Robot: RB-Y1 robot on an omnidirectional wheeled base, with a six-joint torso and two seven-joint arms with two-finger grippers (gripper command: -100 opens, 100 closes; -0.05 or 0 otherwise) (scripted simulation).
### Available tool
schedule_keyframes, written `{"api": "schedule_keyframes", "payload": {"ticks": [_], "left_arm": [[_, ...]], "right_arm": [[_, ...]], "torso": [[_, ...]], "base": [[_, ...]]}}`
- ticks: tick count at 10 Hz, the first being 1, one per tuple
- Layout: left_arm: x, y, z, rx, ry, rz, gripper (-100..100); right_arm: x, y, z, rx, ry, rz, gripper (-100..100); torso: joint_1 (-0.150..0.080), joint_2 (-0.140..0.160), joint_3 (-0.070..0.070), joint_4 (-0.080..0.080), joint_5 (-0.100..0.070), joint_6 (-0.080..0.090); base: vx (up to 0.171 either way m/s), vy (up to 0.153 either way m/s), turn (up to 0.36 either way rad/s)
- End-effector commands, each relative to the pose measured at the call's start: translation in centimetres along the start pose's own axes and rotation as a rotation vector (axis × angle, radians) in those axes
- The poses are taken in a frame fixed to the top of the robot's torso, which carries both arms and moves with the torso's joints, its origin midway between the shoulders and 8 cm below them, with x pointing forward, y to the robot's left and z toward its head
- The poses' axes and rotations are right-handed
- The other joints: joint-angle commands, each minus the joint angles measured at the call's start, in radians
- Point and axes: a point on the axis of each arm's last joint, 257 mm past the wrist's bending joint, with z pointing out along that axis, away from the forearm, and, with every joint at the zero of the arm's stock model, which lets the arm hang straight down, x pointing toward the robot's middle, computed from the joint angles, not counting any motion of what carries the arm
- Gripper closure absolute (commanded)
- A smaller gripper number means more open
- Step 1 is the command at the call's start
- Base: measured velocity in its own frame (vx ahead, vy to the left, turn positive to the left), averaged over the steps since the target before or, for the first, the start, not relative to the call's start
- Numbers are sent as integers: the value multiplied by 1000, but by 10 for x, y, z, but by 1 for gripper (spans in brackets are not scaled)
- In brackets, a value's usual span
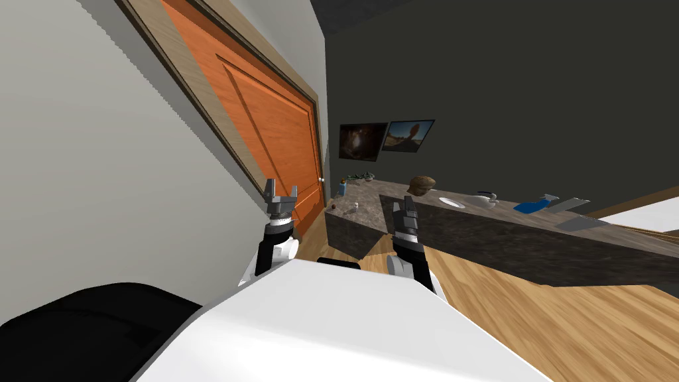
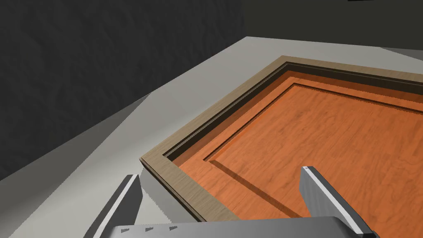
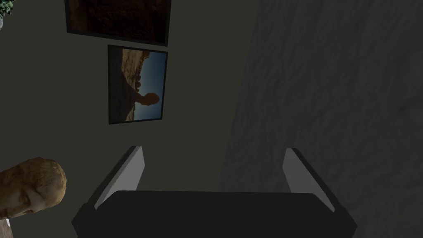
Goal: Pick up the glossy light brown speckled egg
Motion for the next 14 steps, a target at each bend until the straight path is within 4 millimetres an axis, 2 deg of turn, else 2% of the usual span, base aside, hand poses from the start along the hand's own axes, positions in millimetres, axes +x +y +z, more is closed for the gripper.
{"api": "schedule_keyframes", "payload": {"ticks": [1, 5, 14], "left_arm": [[4, 5, 1, -17, 33, 10, -100], [15, 30, 9, -92, 116, 52, -100], [16, 81, 25, -242, 159, 132, -100]], "right_arm": [[0, 0, 0, 0, 0, 0, 0], [0, 0, 0, 0, 0, 0, 0], [0, 0, 0, 0, 0, 0, 0]], "torso": [[0, 0, 0, 0, 0, 0], [2, 0, 0, 0, 0, 0], [2, 1, 0, 0, 1, 0]], "base": [[-1, 6, -4], [-7, 24, -9], [-15, 31, -6]]}}
